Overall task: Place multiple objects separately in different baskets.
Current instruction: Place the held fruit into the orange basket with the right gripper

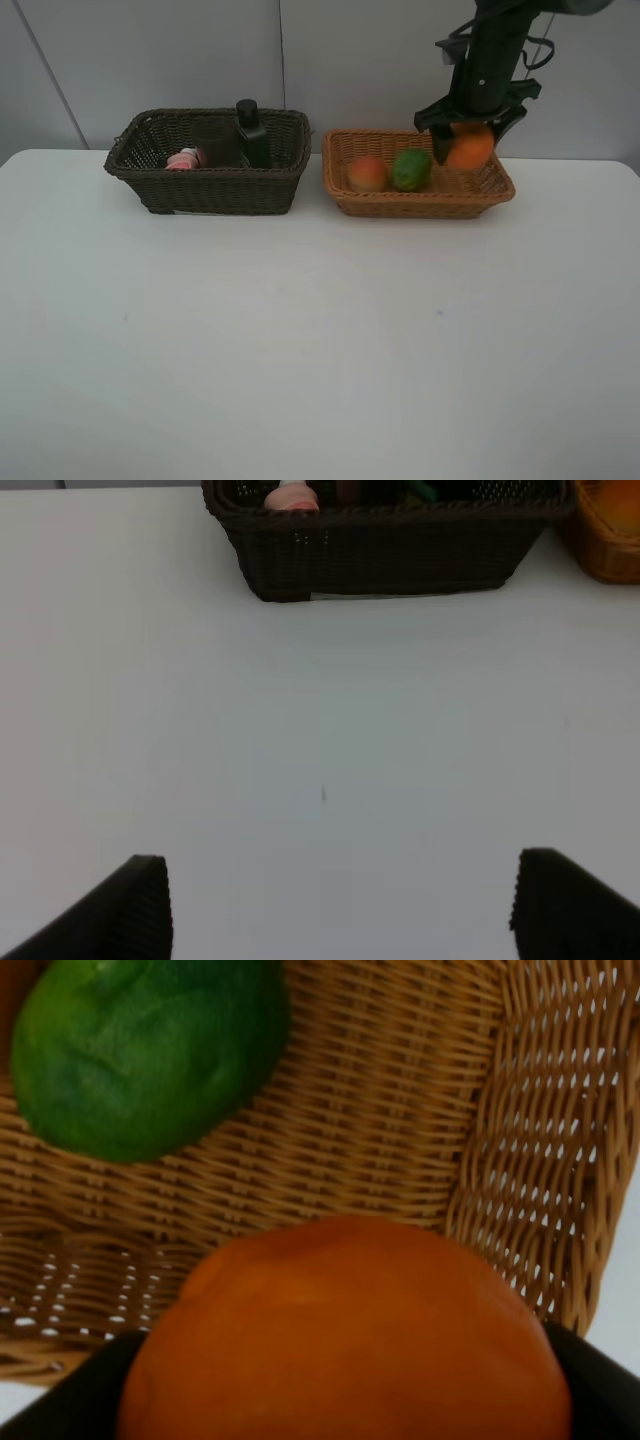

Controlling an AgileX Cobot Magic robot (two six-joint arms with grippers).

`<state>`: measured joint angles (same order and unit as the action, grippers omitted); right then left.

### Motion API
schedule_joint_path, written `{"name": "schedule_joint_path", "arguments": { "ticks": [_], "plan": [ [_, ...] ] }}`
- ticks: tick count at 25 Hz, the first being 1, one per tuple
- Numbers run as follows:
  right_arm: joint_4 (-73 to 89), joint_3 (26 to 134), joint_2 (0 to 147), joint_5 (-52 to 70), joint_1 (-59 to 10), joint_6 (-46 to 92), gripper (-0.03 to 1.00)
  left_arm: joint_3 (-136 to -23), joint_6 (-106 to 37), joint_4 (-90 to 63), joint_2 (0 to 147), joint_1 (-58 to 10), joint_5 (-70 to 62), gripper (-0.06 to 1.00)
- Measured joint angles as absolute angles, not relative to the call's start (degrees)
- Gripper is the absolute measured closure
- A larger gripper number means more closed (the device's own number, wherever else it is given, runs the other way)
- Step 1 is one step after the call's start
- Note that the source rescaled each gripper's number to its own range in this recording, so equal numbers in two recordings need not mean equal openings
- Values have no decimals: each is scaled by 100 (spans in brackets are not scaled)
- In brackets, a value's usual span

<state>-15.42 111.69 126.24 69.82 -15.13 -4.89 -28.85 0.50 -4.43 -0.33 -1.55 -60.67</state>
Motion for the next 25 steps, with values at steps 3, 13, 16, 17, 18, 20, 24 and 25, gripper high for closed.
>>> {"name": "schedule_joint_path", "arguments": {
  "ticks": [3, 13, 16, 17, 18, 20, 24, 25],
  "plan": [
    [-1542, 11315, 12879, 6973, -1454, -484, 59, -2885, 50, -443, -33, -155, -6067, 5],
    [-1542, 11334, 13168, 6665, -1376, -339, 59, -2885, 50, -443, -33, -155, -6067, 5],
    [-1542, 11340, 13168, 6581, -1376, -339, 59, -2885, 50, -443, -33, -155, -6067, 5],
    [-1536, 11340, 13168, 6569, -1376, -339, 59, -2885, 50, -443, -33, -155, -6067, 5],
    [-1517, 11340, 13168, 6570, -1376, -339, 59, -2885, 50, -443, -33, -155, -6067, 5],
    [-1457, 11340, 13168, 6540, -1376, -339, 59, -2885, 50, -443, -33, -155, -6067, 5],
    [-1388, 11352, 13168, 6443, -1376, -339, 59, -2885, 50, -443, -33, -155, -6067, 5],
    [-1382, 11352, 13168, 6425, -1376, -339, 59, -2885, 50, -443, -33, -155, -6067, 5]
  ]
}}
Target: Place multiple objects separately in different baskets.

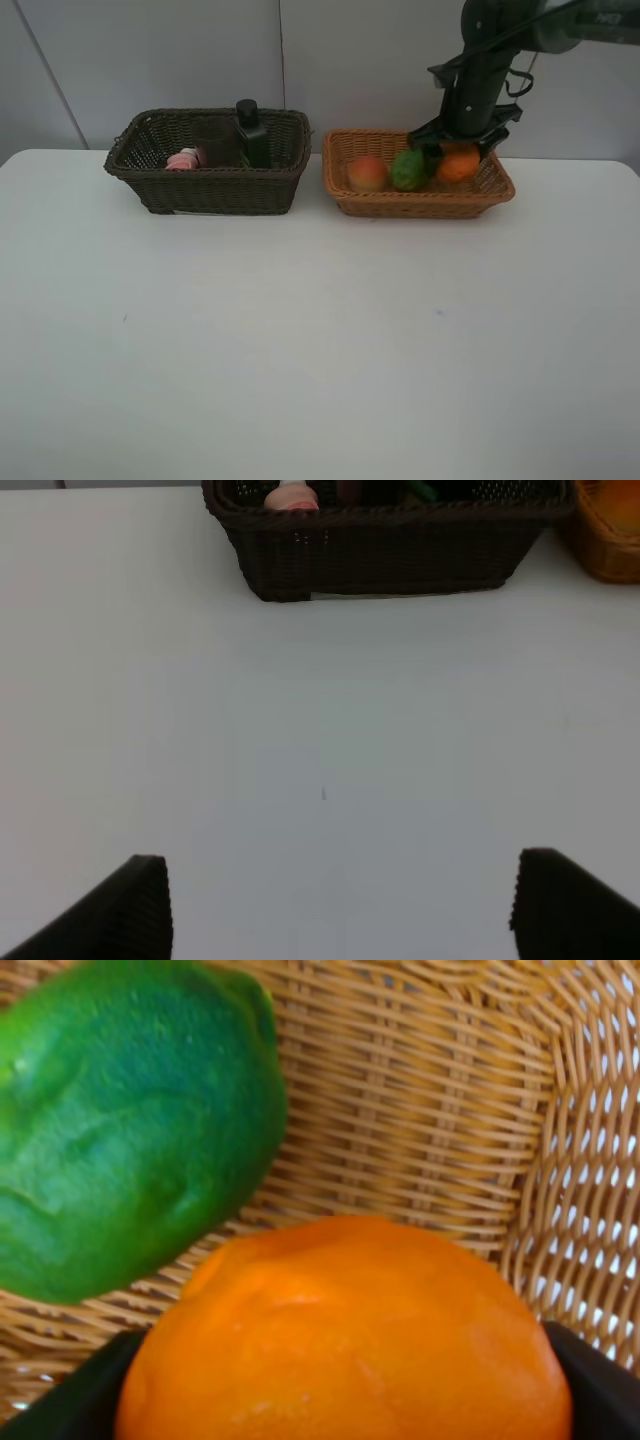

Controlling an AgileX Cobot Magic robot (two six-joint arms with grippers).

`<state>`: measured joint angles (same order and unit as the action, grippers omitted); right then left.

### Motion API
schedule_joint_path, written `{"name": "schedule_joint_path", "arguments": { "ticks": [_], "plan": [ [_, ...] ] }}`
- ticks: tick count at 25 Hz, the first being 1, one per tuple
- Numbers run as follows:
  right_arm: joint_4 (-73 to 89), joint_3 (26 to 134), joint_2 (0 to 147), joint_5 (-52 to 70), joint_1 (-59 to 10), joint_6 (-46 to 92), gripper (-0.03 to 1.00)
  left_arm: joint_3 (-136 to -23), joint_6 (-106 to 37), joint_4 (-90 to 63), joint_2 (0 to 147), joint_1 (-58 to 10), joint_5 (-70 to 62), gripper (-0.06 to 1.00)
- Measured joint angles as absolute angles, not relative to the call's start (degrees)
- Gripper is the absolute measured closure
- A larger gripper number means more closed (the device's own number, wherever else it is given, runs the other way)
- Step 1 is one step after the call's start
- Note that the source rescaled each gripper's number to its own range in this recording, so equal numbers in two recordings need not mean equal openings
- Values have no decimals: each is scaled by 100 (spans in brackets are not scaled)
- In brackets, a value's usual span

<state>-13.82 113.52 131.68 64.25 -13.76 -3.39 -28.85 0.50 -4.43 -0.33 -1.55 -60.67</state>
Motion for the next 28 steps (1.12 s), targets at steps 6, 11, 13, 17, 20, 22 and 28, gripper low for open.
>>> {"name": "schedule_joint_path", "arguments": {
  "ticks": [6, 11, 13, 17, 20, 22, 28],
  "plan": [
    [-1394, 11370, 13168, 6400, -1376, -339, 14, -2885, 50, -443, -33, -155, -6067, 5],
    [-1394, 11370, 13168, 6394, -1376, -339, 7, -2885, 50, -443, -33, -155, -6067, 5],
    [-1394, 11376, 13168, 6389, -1376, -339, 7, -2885, 50, -443, -33, -155, -6067, 5],
    [-1398, 11376, 13168, 6389, -1376, -339, 7, -2885, 50, -443, -33, -155, -6067, 5],
    [-1391, 11376, 13156, 6461, -1376, -339, 7, -2885, 50, -443, -33, -155, -6067, 5],
    [-1378, 11376, 13071, 6541, -1376, -339, 7, -2885, 50, -443, -33, -155, -6067, 5],
    [-1362, 11376, 12267, 6756, -1376, -339, 7, -2885, 50, -443, -33, -155, -6067, 5]
  ]
}}
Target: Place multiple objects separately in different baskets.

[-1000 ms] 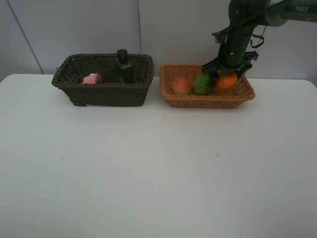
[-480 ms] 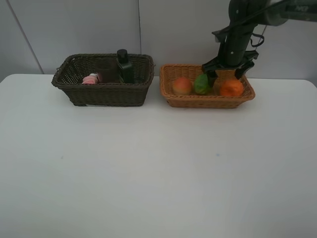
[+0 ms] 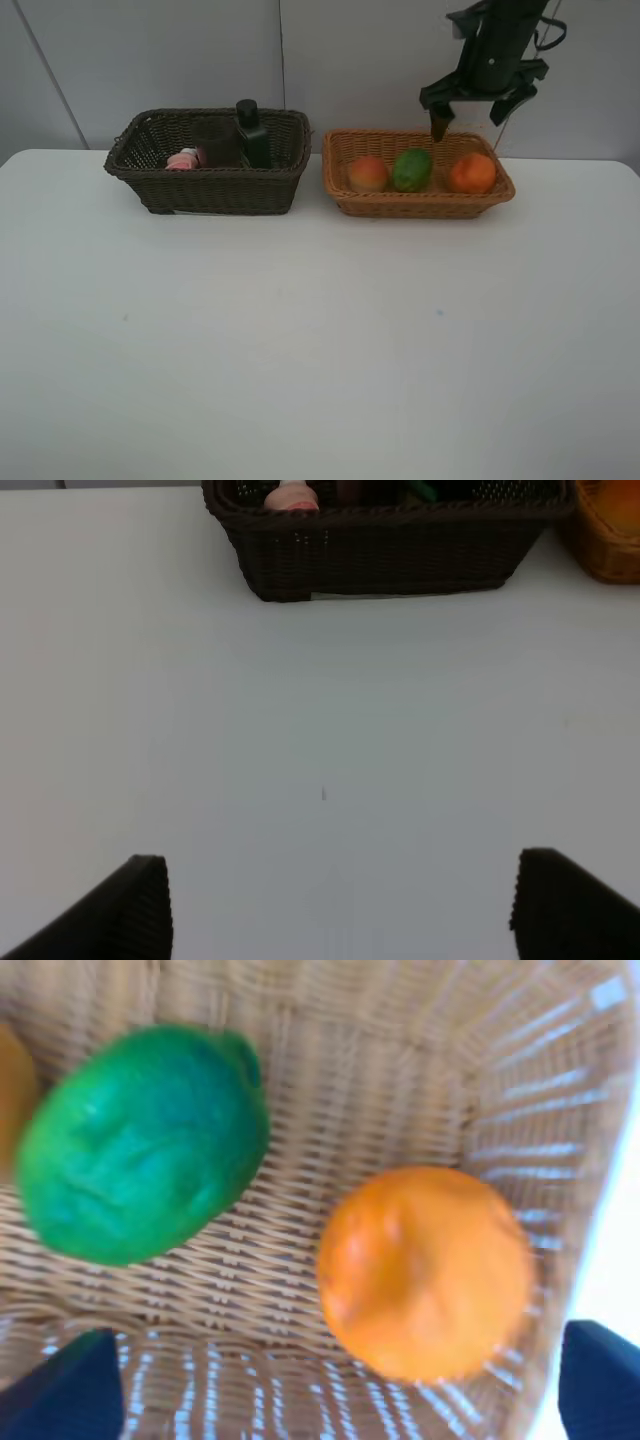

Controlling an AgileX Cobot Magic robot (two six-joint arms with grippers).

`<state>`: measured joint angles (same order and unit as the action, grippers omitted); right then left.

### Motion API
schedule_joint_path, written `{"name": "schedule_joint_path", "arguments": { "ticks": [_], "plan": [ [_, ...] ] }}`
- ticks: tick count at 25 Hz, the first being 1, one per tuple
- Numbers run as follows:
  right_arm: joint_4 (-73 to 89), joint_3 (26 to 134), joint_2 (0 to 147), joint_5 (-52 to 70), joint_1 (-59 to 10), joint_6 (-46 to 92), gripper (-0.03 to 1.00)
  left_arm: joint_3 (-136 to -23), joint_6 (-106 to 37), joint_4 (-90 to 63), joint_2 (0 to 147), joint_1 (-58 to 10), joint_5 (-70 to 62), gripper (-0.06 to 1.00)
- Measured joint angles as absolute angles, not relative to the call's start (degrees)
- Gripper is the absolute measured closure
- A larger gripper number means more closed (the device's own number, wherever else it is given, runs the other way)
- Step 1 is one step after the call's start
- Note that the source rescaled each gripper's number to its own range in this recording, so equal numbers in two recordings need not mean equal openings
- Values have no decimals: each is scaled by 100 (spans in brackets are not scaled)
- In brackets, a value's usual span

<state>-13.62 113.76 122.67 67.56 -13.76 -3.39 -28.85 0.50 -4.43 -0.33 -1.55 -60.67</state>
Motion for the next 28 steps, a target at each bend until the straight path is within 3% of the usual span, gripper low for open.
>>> {"name": "schedule_joint_path", "arguments": {
  "ticks": [12, 28],
  "plan": [
    [-1344, 11041, 10441, 6968, -1376, -339, 7, -2885, 50, -443, -33, -155, -6067, 5],
    [-1339, 6413, 7067, 6167, -1376, -346, 7, -2885, 50, -443, -33, -155, -6067, 5]
  ]
}}
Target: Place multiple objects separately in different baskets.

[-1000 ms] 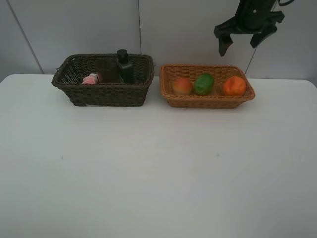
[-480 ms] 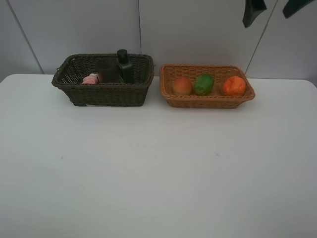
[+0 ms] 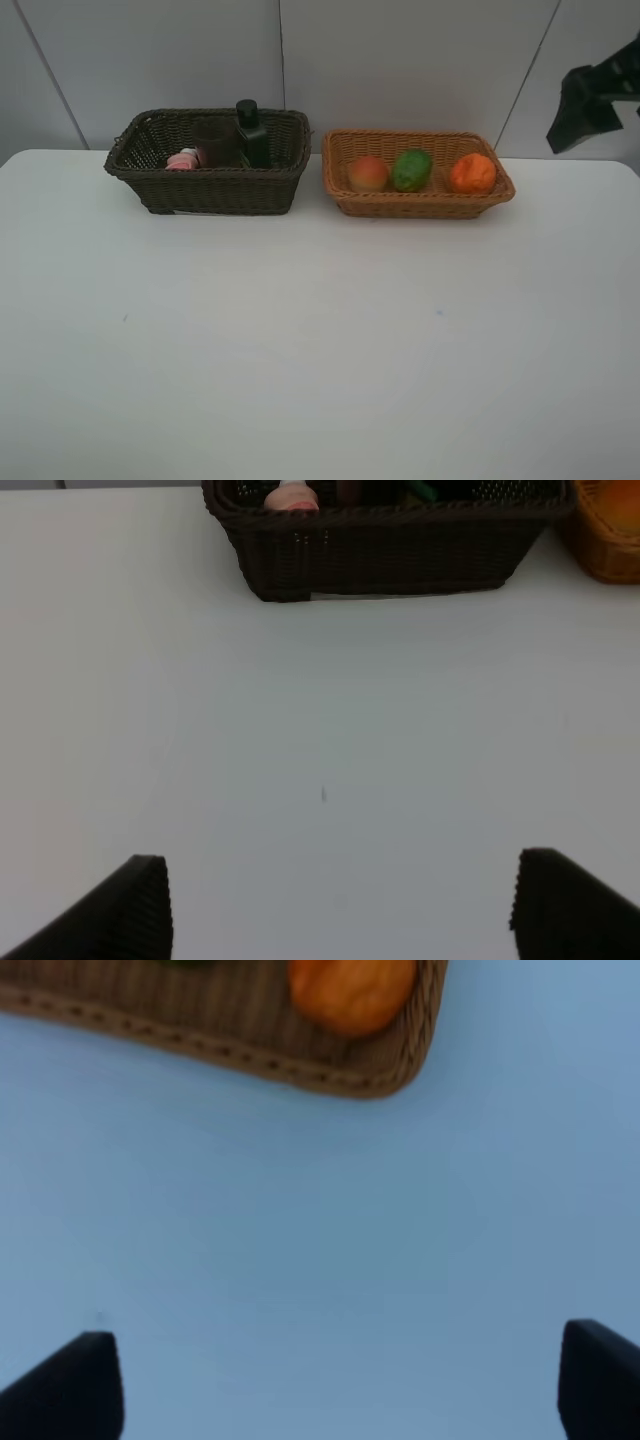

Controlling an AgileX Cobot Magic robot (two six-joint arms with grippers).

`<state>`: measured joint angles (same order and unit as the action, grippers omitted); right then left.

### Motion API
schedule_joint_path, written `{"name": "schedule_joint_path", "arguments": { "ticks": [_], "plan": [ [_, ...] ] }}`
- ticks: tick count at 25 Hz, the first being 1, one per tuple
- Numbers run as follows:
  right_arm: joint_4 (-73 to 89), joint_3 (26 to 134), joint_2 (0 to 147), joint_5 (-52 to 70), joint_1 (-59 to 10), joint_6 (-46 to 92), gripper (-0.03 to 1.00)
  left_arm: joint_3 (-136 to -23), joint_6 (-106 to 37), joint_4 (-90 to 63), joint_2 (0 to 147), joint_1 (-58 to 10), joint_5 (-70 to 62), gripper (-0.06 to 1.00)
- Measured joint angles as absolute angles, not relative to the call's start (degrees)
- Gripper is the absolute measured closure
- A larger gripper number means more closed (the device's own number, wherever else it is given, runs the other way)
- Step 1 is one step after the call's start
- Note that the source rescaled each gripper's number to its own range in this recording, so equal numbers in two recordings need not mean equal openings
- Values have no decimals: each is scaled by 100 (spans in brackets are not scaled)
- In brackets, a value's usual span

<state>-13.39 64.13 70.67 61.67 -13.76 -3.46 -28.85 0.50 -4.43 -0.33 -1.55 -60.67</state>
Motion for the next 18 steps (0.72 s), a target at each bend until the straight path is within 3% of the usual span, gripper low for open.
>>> {"name": "schedule_joint_path", "arguments": {
  "ticks": [10, 18],
  "plan": [
    [-1158, 4824, 4965, 6427, -1376, -624, 7, -2885, 50, -443, -33, -155, -6067, 5],
    [-1075, 4517, 3410, 6986, -1376, -907, 7, -2885, 50, -443, -33, -155, -6067, 5]
  ]
}}
